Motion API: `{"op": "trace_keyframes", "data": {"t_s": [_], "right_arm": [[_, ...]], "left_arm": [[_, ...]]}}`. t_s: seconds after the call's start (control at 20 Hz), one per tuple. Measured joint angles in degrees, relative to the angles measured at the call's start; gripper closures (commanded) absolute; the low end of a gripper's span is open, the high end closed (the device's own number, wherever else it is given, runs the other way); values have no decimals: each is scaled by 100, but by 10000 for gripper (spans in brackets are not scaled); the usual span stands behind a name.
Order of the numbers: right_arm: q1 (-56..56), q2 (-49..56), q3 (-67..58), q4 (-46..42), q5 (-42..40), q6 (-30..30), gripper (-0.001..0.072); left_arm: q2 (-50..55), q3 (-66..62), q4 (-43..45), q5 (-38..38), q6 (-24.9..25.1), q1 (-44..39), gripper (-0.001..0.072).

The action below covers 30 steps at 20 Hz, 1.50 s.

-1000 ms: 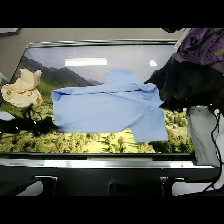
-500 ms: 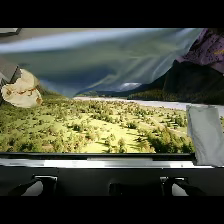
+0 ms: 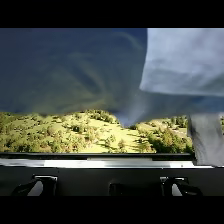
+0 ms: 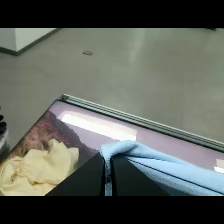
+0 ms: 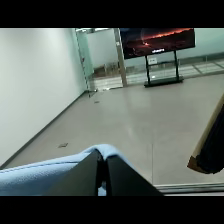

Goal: Fold the clothes and pants, and hang the long-sleeved shirts on hangers.

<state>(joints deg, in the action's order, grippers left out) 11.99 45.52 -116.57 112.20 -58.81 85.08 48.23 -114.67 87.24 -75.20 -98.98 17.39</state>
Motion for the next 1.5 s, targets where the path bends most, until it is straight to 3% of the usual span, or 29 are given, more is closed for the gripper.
{"op": "trace_keyframes", "data": {"t_s": [0.15, 0.35, 0.5, 0.65, 0.9, 1.2, 1.5], "right_arm": [[-2, 407, -11, -72, -538, -407, 682], [-28, 1808, 28, -26, -1587, -691, 681], [-177, 3123, 111, 13, -2022, -719, 681], [-444, 4516, 153, -79, -1908, -715, 682], [-693, 6207, 168, -107, -785, -715, 681], [-741, 6645, 168, -282, -356, -669, 681], [-750, 6551, 177, -739, -1589, -627, 681]], "left_arm": [[175, 354, -70, -170, 90, -2, 694], [992, 1322, -400, -249, 483, -63, 694], [2024, 2041, -461, 96, 717, -260, 694], [3241, 2354, -442, 728, 820, -505, 694], [4903, 2184, -474, 1808, 852, -774, 694], [5388, 2015, -511, 1993, 721, -844, 693], [5449, 1996, -518, 885, 688, -852, 693]]}}
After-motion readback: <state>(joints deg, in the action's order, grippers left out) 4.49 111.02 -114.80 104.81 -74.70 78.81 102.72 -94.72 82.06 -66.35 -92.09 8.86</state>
